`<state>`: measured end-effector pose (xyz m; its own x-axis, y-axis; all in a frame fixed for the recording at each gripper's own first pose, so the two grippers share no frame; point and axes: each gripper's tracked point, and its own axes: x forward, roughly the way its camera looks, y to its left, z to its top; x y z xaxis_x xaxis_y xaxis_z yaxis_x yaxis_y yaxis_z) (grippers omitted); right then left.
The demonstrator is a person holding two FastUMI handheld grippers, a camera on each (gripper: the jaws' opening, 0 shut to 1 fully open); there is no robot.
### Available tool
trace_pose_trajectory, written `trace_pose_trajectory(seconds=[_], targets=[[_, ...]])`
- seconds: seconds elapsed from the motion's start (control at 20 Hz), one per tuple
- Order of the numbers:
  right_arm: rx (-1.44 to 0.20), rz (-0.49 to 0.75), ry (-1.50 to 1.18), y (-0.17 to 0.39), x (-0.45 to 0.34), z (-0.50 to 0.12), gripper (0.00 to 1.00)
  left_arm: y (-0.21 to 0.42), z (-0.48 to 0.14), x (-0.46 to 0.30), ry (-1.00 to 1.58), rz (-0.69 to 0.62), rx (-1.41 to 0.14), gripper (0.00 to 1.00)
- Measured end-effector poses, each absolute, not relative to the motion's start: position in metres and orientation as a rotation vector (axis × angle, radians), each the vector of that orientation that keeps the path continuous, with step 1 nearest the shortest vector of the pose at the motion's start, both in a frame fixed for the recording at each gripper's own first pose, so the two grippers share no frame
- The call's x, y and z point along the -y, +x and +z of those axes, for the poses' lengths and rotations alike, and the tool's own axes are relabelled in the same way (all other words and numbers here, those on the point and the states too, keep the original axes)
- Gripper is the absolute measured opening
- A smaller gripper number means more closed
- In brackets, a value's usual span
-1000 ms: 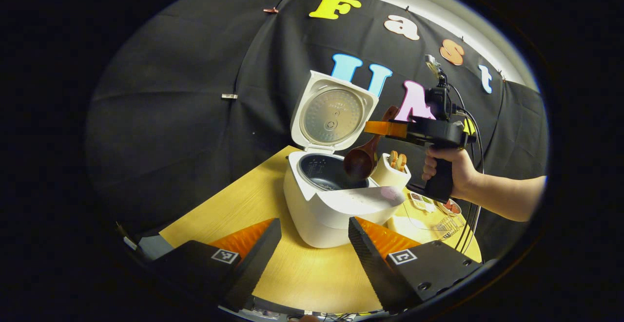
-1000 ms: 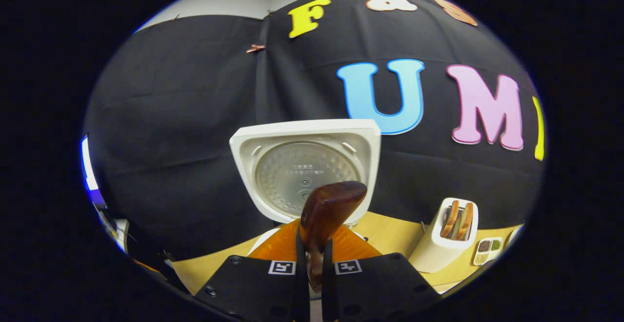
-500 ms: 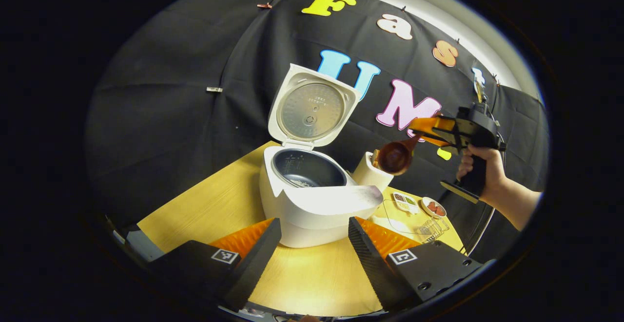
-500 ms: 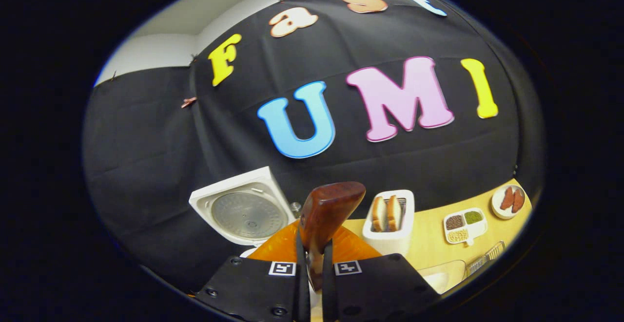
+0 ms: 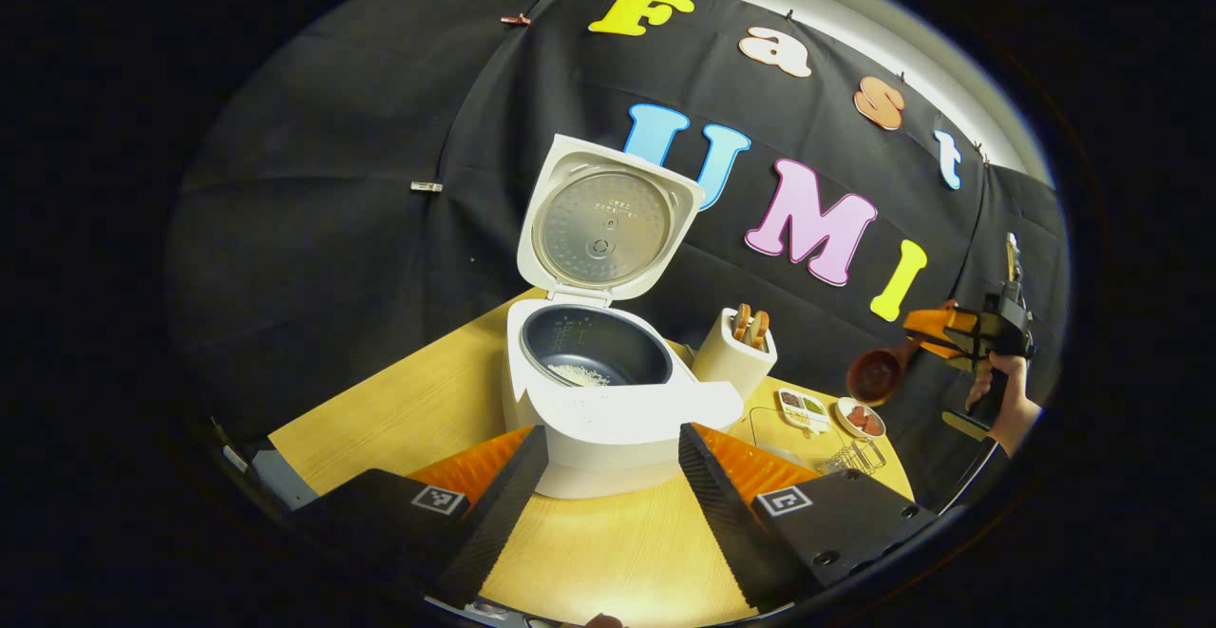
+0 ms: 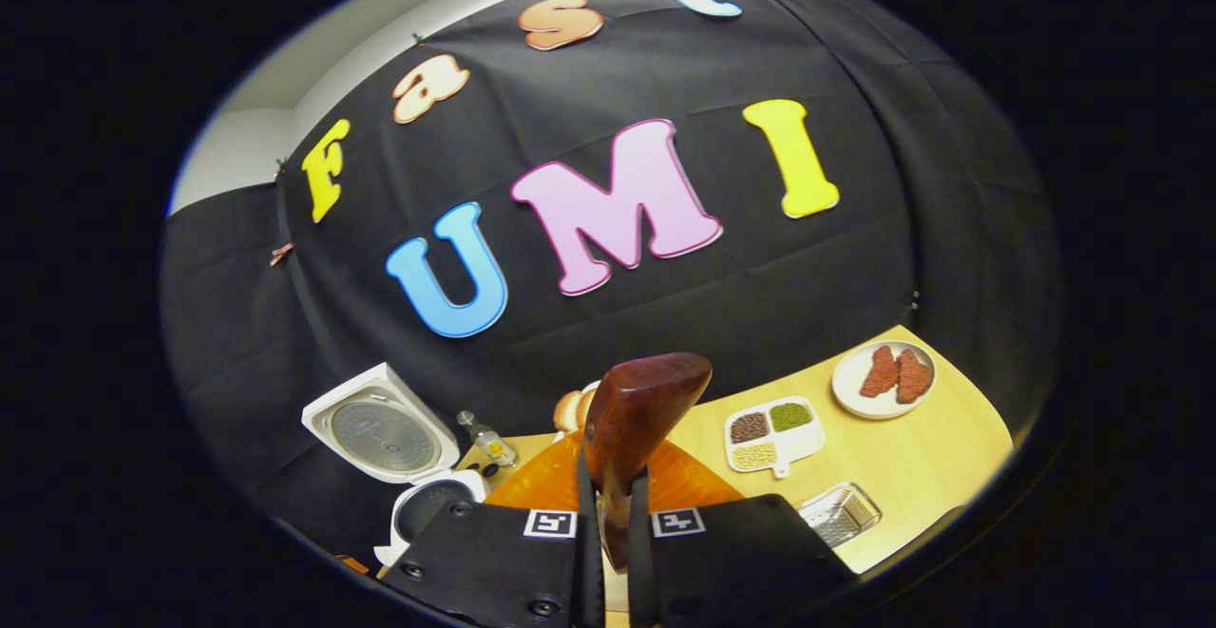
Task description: Close the left gripper, press the button to open the rice cooker; take a wooden spoon from the chopstick holder with the right hand, scoop a spoonful of rice and pour it into the rice cooker, then put the wooden spoon back into the chopstick holder.
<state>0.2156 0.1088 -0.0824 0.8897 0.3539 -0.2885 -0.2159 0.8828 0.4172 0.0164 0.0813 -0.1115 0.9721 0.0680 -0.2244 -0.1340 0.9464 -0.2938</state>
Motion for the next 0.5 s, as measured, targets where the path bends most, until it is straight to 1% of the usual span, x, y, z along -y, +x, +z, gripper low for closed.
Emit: trace_pose_trajectory(seconds=[0.35, 0.45, 0.5], targets=[[-0.411, 0.171, 0.400, 0.247, 0.006, -0.129, 0.14, 0.027, -0.103, -0.035, -0.283, 0.136, -0.222, 0.96], [-0.444, 0.162, 0.409, 0.252, 0.021, -0.150, 0.14, 0.030, -0.100, -0.023, -0.280, 0.148, -0.223, 0.95], [-0.461, 0.161, 0.406, 0.255, 0.025, -0.161, 0.14, 0.031, -0.097, -0.018, -0.276, 0.159, -0.221, 0.97]])
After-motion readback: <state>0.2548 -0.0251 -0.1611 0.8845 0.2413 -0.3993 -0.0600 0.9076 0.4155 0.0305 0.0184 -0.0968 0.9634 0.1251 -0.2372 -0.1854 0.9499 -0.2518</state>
